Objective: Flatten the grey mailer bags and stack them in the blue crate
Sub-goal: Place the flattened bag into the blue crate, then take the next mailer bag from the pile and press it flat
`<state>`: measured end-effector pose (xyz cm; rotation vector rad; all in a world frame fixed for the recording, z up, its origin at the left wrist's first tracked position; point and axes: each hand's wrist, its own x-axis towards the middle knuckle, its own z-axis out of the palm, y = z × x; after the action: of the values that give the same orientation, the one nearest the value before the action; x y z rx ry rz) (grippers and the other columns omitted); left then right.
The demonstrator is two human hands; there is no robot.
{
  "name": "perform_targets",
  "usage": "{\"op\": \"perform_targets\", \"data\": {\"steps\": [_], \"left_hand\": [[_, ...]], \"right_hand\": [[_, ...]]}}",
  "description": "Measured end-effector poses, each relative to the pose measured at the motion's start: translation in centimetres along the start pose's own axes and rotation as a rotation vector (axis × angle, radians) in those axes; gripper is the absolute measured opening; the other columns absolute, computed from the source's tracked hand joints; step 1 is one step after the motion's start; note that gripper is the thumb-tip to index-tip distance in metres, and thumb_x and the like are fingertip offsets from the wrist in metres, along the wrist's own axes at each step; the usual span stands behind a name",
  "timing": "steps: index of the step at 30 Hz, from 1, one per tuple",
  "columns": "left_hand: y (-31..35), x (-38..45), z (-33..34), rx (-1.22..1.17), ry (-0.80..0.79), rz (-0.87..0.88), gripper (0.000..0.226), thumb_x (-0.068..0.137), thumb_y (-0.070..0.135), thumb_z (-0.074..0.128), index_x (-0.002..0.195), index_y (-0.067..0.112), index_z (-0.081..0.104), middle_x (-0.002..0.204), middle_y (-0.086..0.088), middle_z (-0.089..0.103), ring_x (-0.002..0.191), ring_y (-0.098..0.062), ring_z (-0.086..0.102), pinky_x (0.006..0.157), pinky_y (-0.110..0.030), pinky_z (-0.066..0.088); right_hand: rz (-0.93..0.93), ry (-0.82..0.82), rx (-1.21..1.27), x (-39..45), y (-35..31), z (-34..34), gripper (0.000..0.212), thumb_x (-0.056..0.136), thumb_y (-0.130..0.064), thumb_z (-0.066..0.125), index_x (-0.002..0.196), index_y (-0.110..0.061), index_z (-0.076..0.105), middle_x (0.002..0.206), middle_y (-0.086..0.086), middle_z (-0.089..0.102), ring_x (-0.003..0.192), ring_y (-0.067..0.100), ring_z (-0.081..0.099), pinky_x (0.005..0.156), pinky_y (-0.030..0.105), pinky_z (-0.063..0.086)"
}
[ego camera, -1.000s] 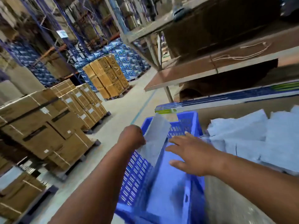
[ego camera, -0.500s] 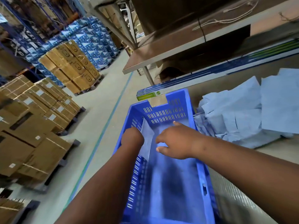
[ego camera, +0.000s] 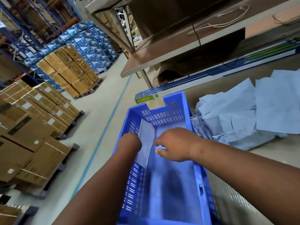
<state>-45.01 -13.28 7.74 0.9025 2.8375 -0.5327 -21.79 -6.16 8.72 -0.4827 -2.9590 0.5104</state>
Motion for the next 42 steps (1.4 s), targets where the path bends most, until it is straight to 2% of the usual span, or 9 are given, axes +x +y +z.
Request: {"op": "perform_targets", "data": {"steps": [7, 11, 14, 17, 21, 27, 32, 35, 42], "left_hand": [[1.2, -2.0, 0.0, 0.138, 0.092, -0.012, 0.028, 0.092, 0.019, 0.068, 0.12, 0.019, 0.07, 0.121, -0.001, 0.069, 0.112, -0.027, 0.069, 0.078, -0.034, 0.055], [1.8, -3.6, -1.0, 0.221, 0.168, 0.02, 0.026, 0.09, 0.02, 0.066, 0.116, 0.022, 0.071, 0.114, 0.002, 0.07, 0.105, -0.024, 0.071, 0.069, -0.031, 0.051], [3.6, -5.5, -3.3, 0.127, 0.221, 0.067, 0.027, 0.091, 0.023, 0.061, 0.117, 0.019, 0.068, 0.115, -0.001, 0.07, 0.105, -0.028, 0.07, 0.076, -0.033, 0.053], [6.3, -8.0, -6.8, 0.033, 0.338, 0.151, 0.023, 0.092, 0.03, 0.061, 0.111, 0.019, 0.069, 0.105, 0.001, 0.067, 0.097, -0.027, 0.069, 0.077, -0.033, 0.056], [10.8, -12.0, -11.9, -0.098, 0.439, 0.26, 0.02, 0.091, 0.04, 0.066, 0.095, 0.021, 0.065, 0.092, 0.001, 0.06, 0.087, -0.027, 0.063, 0.067, -0.033, 0.046], [20.5, -16.8, -15.4, -0.044, 0.505, 0.487, 0.041, 0.09, 0.055, 0.063, 0.109, 0.019, 0.071, 0.111, -0.005, 0.071, 0.103, -0.03, 0.069, 0.073, -0.032, 0.043], [31.7, -20.7, -12.5, -0.023, 0.38, 0.679, 0.047, 0.09, 0.063, 0.058, 0.112, 0.024, 0.071, 0.114, -0.003, 0.072, 0.107, -0.029, 0.069, 0.077, -0.034, 0.046], [38.0, -22.0, -9.4, -0.162, 0.192, 0.736, 0.057, 0.086, 0.069, 0.057, 0.13, 0.033, 0.064, 0.128, 0.0, 0.07, 0.118, -0.027, 0.065, 0.094, -0.039, 0.051], [44.2, -23.2, -2.8, -0.179, 0.175, 0.555, 0.096, 0.074, 0.077, 0.062, 0.15, 0.024, 0.035, 0.144, -0.011, 0.044, 0.135, -0.035, 0.042, 0.097, -0.051, 0.052]], "right_hand": [[0.009, -0.023, -0.008, -0.3, -0.1, -0.7, 0.04, 0.102, -0.058, 0.046, 0.123, -0.033, 0.067, 0.118, -0.003, 0.07, 0.107, 0.029, 0.065, 0.096, 0.045, 0.053], [-0.035, 0.01, -0.016, -1.5, 0.8, -1.2, 0.039, 0.105, -0.053, 0.046, 0.133, -0.034, 0.065, 0.132, -0.008, 0.067, 0.126, 0.021, 0.058, 0.127, 0.052, 0.021], [-0.053, 0.047, -0.038, -2.8, 1.9, -2.2, 0.041, 0.104, -0.053, 0.049, 0.138, -0.035, 0.063, 0.138, -0.01, 0.064, 0.132, 0.02, 0.052, 0.13, 0.05, 0.011], [-0.042, 0.103, -0.075, -4.5, 3.4, -4.4, 0.043, 0.103, -0.056, 0.05, 0.138, -0.035, 0.063, 0.138, -0.011, 0.063, 0.133, 0.018, 0.051, 0.129, 0.048, 0.016], [0.033, 0.154, -0.111, -8.2, 6.8, -8.3, 0.041, 0.101, -0.057, 0.051, 0.132, -0.035, 0.066, 0.128, -0.01, 0.065, 0.124, 0.019, 0.057, 0.111, 0.041, 0.042], [0.229, 0.183, -0.143, -15.8, 13.6, -12.2, 0.045, 0.102, -0.059, 0.051, 0.138, -0.035, 0.063, 0.144, -0.008, 0.06, 0.133, 0.021, 0.054, 0.106, 0.041, 0.047], [0.442, 0.063, -0.141, -24.2, 20.0, -10.6, 0.05, 0.099, -0.061, 0.05, 0.141, -0.037, 0.059, 0.142, -0.005, 0.057, 0.129, 0.024, 0.055, 0.102, 0.045, 0.049], [0.52, 0.0, -0.13, -29.1, 22.6, -8.4, 0.043, 0.097, -0.058, 0.048, 0.132, -0.037, 0.062, 0.133, -0.001, 0.056, 0.123, 0.027, 0.056, 0.097, 0.044, 0.051], [0.635, -0.126, -0.072, -36.5, 27.6, -3.0, 0.056, 0.096, -0.053, 0.053, 0.147, -0.029, 0.051, 0.162, 0.009, 0.034, 0.148, 0.033, 0.035, 0.113, 0.042, 0.04]]}}
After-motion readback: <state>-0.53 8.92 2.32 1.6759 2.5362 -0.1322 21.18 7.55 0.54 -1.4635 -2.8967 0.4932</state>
